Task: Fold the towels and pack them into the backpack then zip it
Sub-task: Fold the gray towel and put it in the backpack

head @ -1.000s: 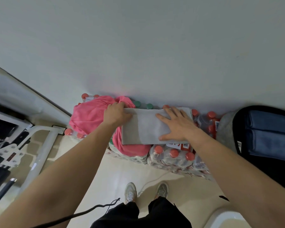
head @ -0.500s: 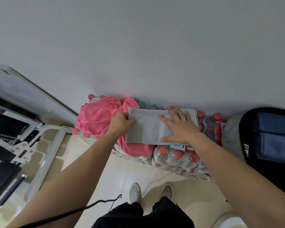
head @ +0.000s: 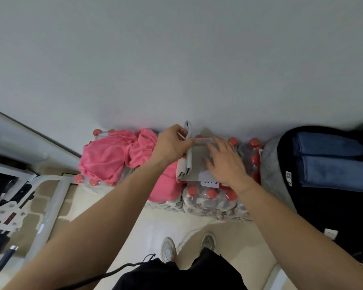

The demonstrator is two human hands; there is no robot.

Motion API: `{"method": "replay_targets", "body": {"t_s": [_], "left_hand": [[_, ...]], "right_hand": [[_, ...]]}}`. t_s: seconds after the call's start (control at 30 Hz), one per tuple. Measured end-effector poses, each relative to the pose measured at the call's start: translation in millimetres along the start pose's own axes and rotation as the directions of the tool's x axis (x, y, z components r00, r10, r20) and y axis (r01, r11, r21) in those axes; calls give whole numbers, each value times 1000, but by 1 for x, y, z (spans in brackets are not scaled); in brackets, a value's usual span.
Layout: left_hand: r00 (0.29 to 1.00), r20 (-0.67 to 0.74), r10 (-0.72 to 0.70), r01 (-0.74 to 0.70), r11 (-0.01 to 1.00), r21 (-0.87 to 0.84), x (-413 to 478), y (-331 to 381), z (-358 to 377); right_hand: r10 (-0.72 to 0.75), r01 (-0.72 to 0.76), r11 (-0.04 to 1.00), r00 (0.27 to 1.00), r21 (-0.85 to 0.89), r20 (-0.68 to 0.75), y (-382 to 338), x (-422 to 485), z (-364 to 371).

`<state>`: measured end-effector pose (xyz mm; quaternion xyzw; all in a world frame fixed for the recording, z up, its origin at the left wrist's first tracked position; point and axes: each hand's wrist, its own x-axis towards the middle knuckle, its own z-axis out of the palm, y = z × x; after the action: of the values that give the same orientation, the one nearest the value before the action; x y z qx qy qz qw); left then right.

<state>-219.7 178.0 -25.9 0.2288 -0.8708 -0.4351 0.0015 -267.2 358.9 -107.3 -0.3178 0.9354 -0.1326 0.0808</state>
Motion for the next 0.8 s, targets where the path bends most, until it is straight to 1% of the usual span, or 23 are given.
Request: {"method": "replay_targets", "body": {"t_s": [0.07,0.13,0.23,0.33,0.43,0.53,0.6,0.63,0.67,0.7,0.73,0.77,0.8], "left_hand": [[999,41,-6,5,1000,14,2,5,24],[998,63,2,-6,998,59,4,8,49],[996,84,7,-17,993,116,6,11,79],[994,111,1,-18,988,156,7,15,100],[994,108,0,-19,984,175,11,15,112],[988,154,-21,-10,980,197,12,17,119],[977,211,-19,-30,974,226,12,21,116],[970,243,-25,-24,981,195,13,22,111],[962,272,-34,1,993,121,13,22,104],[964,265,-37,27,999,41,13,20,95],[979,199,-36,35,999,6,14,14,86],[995,93,-27,24,999,34,14,6,77],[1000,-9,-19,19,993,112,14,-4,68]], "right_hand": [[111,-102,988,991,112,-74,13,-19,-1],[165,-150,968,985,200,-57,22,-34,1],[210,-206,949,978,240,9,27,-47,5],[285,-272,918,959,289,-2,31,-53,7],[299,-305,909,952,284,66,34,-57,9],[338,-358,878,934,317,117,33,-57,6],[392,-384,844,918,375,58,31,-55,1],[411,-373,836,912,402,-8,30,-53,-3],[412,-346,846,907,406,-86,28,-49,-8],[389,-305,872,906,382,-164,25,-44,-12],[339,-250,906,912,340,-232,22,-38,-15],[261,-180,941,925,287,-277,17,-30,-17],[167,-104,970,943,221,-289,11,-23,-18]]}}
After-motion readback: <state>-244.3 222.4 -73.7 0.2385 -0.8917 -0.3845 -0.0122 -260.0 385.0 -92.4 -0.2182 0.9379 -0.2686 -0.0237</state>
